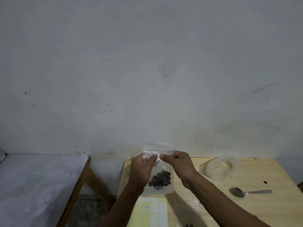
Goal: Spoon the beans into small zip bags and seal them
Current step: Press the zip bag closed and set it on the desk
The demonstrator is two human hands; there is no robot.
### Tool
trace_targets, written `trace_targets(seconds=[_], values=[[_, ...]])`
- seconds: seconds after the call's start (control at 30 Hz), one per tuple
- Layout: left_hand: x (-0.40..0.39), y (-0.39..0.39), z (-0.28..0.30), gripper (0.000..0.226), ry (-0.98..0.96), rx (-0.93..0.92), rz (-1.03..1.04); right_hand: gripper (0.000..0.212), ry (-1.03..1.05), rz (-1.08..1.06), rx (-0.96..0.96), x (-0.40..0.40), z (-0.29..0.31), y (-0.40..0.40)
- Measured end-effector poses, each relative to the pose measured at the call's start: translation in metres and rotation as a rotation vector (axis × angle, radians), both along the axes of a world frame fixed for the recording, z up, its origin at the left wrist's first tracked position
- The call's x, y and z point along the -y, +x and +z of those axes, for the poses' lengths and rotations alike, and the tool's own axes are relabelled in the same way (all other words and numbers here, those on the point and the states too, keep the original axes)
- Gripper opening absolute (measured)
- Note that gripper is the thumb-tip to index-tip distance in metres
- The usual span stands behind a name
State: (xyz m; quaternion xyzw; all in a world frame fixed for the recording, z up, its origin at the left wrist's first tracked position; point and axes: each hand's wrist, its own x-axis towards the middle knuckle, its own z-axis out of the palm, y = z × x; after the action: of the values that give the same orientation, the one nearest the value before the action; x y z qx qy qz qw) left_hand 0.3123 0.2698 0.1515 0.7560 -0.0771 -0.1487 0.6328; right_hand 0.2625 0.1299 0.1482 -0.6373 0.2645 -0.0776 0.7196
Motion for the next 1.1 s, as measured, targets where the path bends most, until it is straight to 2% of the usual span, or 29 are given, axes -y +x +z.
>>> trace_targets(seconds=[0.13,0.3,0.47,0.53,0.63,0.8,0.93,1.1], values=[[0.0,0.0,-0.006,0.021,0.035,-0.006,0.002,0.025,0.004,-0.001,0.0,-0.003,-0.004,-0.002],[0.002,0.005,-0.012,0.017,-0.042,-0.109,0.092,0.022,0.149,0.084,0.014,-0.002,-0.012,-0.008],[-0.001,0.024,-0.019,0.012,-0.101,-0.16,0.183,0.037,0.108,0.205,-0.051,0.003,-0.037,-0.015],[0.001,0.029,-0.026,0.022,-0.09,-0.209,0.167,0.043,0.094,0.18,-0.043,0.005,-0.045,-0.014],[0.001,0.032,-0.045,0.043,0.039,-0.251,0.131,0.05,0.082,0.06,-0.062,0.008,-0.057,-0.012],[-0.009,0.022,-0.085,0.047,0.254,-0.252,-0.065,0.043,0.071,-0.064,-0.162,0.007,-0.084,-0.013],[-0.014,0.014,-0.099,0.049,0.372,-0.202,-0.136,0.039,-0.003,0.001,-0.267,0.003,-0.101,-0.014],[-0.016,0.02,-0.109,0.07,0.492,-0.144,-0.176,0.069,-0.047,0.17,-0.368,0.0,-0.117,-0.005]])
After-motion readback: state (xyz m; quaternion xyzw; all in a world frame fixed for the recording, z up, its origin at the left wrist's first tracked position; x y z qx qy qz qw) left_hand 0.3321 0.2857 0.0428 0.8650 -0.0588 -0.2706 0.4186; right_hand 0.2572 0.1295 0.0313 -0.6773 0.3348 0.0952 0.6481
